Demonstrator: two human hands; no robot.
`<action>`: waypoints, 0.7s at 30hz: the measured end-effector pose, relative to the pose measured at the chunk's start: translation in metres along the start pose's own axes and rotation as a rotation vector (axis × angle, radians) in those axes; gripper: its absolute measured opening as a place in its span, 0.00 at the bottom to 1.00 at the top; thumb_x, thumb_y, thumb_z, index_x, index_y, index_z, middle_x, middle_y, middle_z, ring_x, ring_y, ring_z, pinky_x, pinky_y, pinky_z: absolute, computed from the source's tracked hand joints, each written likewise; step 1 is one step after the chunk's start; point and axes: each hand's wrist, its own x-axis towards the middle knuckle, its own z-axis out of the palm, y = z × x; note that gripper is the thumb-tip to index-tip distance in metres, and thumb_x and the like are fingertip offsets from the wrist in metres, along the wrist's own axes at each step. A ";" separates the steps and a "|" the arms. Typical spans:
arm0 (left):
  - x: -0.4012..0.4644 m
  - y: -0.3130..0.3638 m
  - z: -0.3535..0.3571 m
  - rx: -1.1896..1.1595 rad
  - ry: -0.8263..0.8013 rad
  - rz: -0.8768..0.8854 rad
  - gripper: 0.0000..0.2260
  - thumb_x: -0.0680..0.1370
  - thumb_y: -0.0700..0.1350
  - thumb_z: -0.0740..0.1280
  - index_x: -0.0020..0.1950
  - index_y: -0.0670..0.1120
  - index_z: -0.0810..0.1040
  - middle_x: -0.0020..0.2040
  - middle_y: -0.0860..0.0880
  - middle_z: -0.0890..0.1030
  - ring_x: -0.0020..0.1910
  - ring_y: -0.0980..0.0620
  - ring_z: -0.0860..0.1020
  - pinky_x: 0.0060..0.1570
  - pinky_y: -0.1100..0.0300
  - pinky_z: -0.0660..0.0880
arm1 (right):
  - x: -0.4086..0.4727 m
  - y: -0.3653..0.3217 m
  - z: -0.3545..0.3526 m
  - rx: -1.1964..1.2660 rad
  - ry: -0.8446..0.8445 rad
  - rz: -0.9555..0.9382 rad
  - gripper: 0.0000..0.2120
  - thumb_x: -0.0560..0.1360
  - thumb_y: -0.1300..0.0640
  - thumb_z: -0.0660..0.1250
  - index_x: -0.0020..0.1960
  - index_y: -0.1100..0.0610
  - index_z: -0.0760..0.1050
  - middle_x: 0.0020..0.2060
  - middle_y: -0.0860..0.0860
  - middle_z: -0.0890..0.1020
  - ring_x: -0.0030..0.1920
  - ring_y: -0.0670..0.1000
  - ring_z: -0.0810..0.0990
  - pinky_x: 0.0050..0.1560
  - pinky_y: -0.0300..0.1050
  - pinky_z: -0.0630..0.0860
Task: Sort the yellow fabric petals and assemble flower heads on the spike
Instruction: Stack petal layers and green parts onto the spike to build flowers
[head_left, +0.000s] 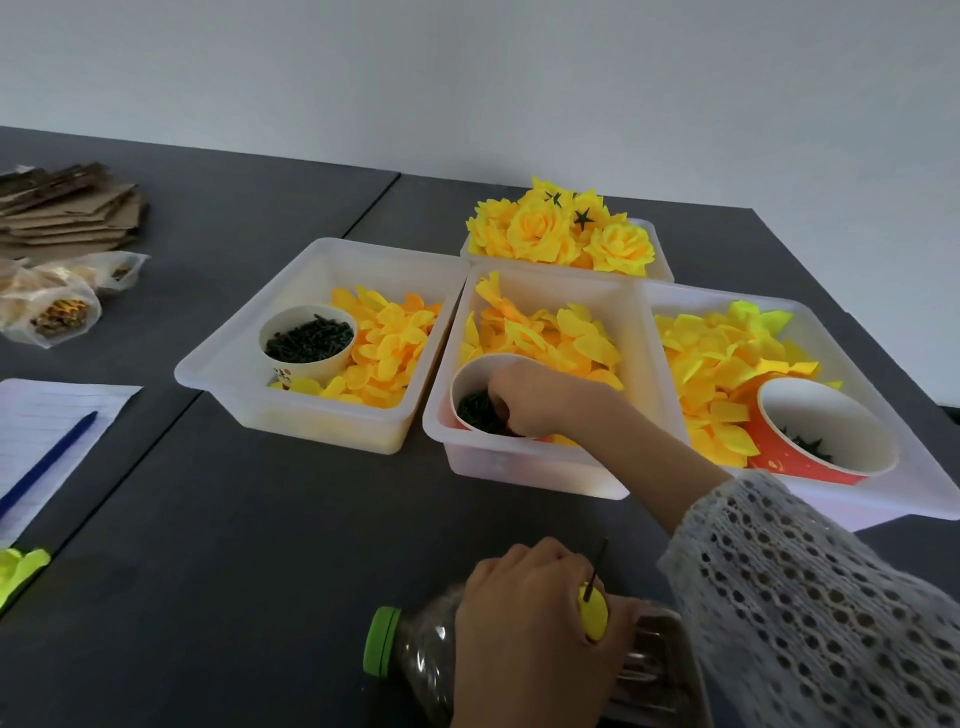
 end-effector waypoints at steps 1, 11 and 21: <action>0.000 -0.001 0.002 -0.004 0.062 0.018 0.24 0.67 0.70 0.54 0.38 0.52 0.77 0.39 0.57 0.77 0.40 0.58 0.74 0.45 0.62 0.67 | 0.000 -0.001 0.000 -0.007 -0.009 0.010 0.13 0.75 0.64 0.66 0.59 0.58 0.76 0.46 0.52 0.77 0.49 0.51 0.76 0.55 0.44 0.76; -0.003 0.004 0.006 -0.017 0.147 -0.023 0.19 0.68 0.67 0.58 0.32 0.53 0.73 0.31 0.58 0.74 0.32 0.60 0.71 0.37 0.61 0.70 | -0.011 0.002 -0.011 0.012 -0.107 0.011 0.05 0.76 0.64 0.64 0.50 0.57 0.76 0.48 0.53 0.77 0.48 0.51 0.75 0.45 0.38 0.72; -0.004 0.009 0.002 0.080 0.255 0.003 0.15 0.66 0.65 0.63 0.28 0.55 0.71 0.25 0.61 0.71 0.26 0.63 0.65 0.30 0.68 0.65 | -0.021 0.010 -0.011 0.114 0.143 0.048 0.15 0.78 0.51 0.64 0.36 0.59 0.73 0.32 0.51 0.76 0.34 0.50 0.74 0.33 0.40 0.67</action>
